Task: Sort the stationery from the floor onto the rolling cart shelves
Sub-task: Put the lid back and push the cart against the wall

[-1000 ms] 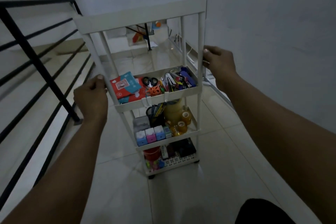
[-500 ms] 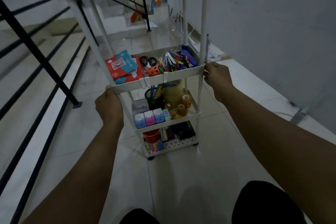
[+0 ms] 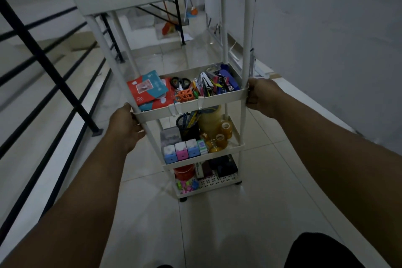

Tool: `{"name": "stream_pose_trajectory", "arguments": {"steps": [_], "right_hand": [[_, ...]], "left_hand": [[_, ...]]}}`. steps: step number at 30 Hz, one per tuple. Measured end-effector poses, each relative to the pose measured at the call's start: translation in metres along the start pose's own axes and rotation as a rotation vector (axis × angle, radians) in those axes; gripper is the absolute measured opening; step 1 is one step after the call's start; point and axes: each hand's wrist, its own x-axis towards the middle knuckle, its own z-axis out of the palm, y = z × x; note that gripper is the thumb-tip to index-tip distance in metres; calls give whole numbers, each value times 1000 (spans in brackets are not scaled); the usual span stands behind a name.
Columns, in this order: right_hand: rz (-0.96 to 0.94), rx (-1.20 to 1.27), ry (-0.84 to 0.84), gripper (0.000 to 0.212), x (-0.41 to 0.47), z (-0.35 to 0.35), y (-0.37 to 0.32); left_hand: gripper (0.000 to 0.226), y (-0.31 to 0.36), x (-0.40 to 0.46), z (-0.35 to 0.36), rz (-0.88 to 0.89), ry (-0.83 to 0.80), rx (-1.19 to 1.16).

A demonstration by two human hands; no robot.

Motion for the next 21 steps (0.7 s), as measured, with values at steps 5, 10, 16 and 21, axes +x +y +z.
{"name": "stream_pose_trajectory", "arguments": {"steps": [5,10,16,21], "right_hand": [[41,7,-66,35,2,0,20],[46,-150,61,51,15,-10,82],[174,-307,123,59,40,-22,174],[230,-272,136,48,60,-25,220]], "left_hand": [[76,-28,6,-5,-137,-36,-30],[53,-108,0,-1,42,121,88],[37,-186,15,-2,33,156,182],[34,-216,32,-3,32,175,375]]}}
